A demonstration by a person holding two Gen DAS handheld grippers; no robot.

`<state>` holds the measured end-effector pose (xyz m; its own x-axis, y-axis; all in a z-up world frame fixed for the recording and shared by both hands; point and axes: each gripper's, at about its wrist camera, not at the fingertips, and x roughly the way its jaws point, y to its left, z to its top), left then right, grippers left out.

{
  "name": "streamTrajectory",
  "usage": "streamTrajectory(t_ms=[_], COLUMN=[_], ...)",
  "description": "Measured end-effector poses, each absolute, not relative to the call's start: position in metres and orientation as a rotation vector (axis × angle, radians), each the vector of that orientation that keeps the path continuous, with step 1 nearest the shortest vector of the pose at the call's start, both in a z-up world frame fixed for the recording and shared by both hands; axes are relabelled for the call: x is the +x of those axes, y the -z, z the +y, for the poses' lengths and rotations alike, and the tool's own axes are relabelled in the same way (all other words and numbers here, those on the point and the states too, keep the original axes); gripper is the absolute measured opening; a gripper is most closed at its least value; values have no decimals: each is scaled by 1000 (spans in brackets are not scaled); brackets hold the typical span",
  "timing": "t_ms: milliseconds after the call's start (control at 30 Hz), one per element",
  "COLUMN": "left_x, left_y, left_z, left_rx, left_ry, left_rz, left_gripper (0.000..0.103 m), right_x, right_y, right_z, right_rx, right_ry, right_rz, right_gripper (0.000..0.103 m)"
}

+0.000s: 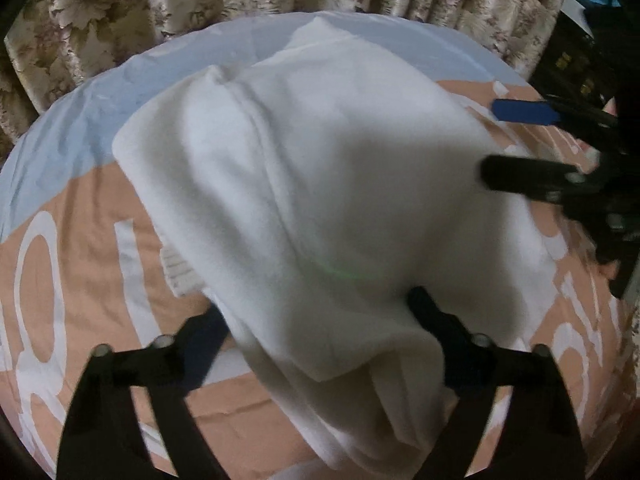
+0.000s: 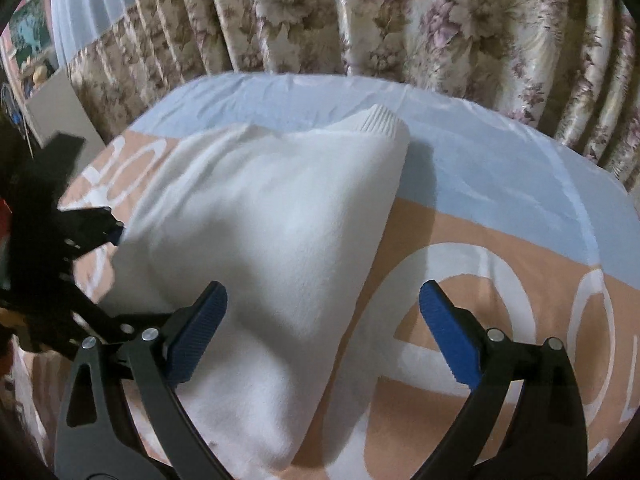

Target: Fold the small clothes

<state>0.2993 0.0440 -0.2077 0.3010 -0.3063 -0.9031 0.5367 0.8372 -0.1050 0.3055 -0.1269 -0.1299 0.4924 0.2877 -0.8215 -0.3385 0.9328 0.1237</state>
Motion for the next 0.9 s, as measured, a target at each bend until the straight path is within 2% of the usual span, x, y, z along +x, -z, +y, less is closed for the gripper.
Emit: streamTrajectory(t_ms=[100, 267, 367, 433, 467, 533, 600, 800, 900], left_x=[302, 303, 304, 304, 305, 305, 305, 300, 298], left_y=[206, 206, 206, 206, 206, 204, 201, 187, 175], left_z=[43, 42, 42, 42, 42, 42, 44, 42, 38], left_rx=[247, 247, 249, 250, 251, 251, 242, 231, 230], left_ry=[580, 586, 583, 585, 587, 595, 598, 575, 551], left_rz=[1141, 1143, 1142, 1141, 1140, 1137, 1133, 1093, 1068], left_gripper=[75, 75, 75, 73, 71, 64, 55, 32, 29], right_x=[316, 337, 345, 349, 351, 352, 351, 341, 333], right_y=[138, 152, 155, 155, 154, 151, 147, 141, 125], right_z=[-120, -113, -107, -101, -100, -98, -97, -95, -93], right_rx=[-78, -40, -29, -62, -68, -88, -109, -146, -156], right_ry=[-413, -483, -527, -541, -544, -557, -561, -546, -542], right_rz=[1015, 1104, 1129, 1144, 1151, 1145, 1133, 1048, 964], right_gripper=[97, 94, 88, 80, 76, 56, 49, 38, 36])
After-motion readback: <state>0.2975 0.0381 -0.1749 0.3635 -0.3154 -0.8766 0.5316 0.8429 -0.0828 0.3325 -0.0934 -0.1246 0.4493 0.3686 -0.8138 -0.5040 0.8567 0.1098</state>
